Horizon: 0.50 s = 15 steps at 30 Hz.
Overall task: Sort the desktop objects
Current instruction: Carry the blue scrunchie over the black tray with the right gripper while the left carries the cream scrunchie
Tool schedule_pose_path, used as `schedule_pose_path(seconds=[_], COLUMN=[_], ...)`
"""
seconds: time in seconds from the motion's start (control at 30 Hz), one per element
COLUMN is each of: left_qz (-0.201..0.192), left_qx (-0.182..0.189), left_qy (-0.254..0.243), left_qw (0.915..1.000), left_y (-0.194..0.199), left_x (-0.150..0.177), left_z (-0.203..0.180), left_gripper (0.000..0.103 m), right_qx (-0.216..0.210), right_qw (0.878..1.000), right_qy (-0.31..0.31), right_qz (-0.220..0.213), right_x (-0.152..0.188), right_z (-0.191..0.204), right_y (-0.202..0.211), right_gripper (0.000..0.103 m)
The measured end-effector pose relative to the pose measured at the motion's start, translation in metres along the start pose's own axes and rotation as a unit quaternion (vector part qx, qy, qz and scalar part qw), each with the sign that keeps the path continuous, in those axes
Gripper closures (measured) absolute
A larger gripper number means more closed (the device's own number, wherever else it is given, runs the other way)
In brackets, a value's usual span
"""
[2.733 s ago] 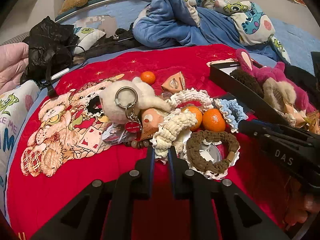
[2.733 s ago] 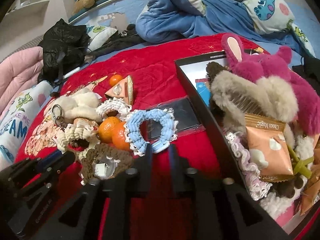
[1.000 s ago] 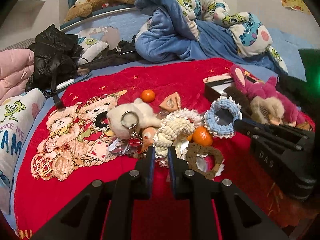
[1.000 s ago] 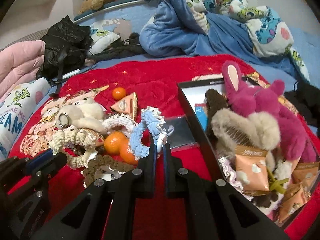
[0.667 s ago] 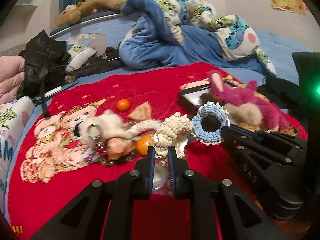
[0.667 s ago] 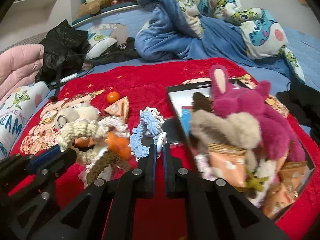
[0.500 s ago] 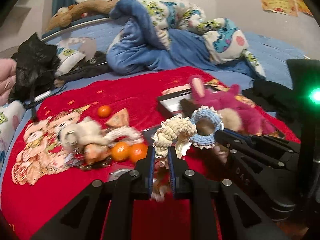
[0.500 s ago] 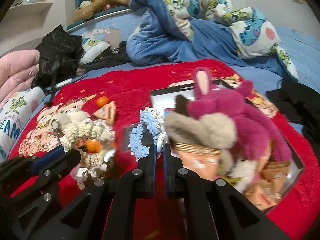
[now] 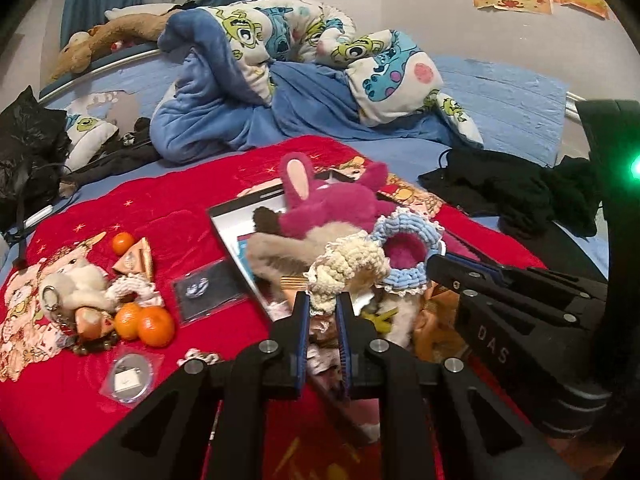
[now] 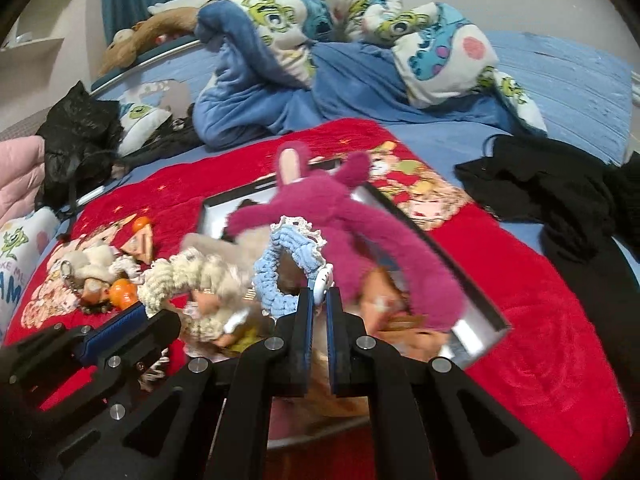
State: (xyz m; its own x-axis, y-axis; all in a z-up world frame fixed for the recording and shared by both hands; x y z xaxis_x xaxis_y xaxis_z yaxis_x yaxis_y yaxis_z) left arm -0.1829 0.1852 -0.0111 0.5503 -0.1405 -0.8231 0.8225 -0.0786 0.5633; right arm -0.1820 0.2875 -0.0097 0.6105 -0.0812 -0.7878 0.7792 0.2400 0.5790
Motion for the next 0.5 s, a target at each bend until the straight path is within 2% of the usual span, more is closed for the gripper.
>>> schedule_pose_path(seconds=[0.2,0.5], left_qz=[-0.003,-0.016], left_qx=[-0.001,0.004], left_qy=[0.000,0.003], left_qw=[1.0000,0.9999], left_y=[-0.002,0.007], left_x=[-0.003,-0.010], left_z=[-0.002,0.003], left_gripper=[0.089,0.089], right_qx=[0.007,0.004], right_qw=[1.000,1.000], right_qy=[-0.009,-0.012], right_qz=[0.000,-0.006], right_x=[0.000,-0.003], right_z=[-0.019,-0.021], right_y=[0.004,0.009], right_gripper=[0.097,0.097])
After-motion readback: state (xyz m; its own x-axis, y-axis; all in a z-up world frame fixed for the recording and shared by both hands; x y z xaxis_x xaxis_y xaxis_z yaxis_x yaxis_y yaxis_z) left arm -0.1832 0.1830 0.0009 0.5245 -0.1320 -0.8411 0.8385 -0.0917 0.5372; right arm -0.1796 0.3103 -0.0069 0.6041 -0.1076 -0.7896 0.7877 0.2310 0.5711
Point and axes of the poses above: each gripper's, at about its wrist camera, not at the fingertips, and y roughly against the way its jaws point, z to its left, x to its underside, the point moved 5 cm from there along -y, roughly the way its jaws point, and after that the axes turned 11 degrees about -x, right-handed, at the moved point
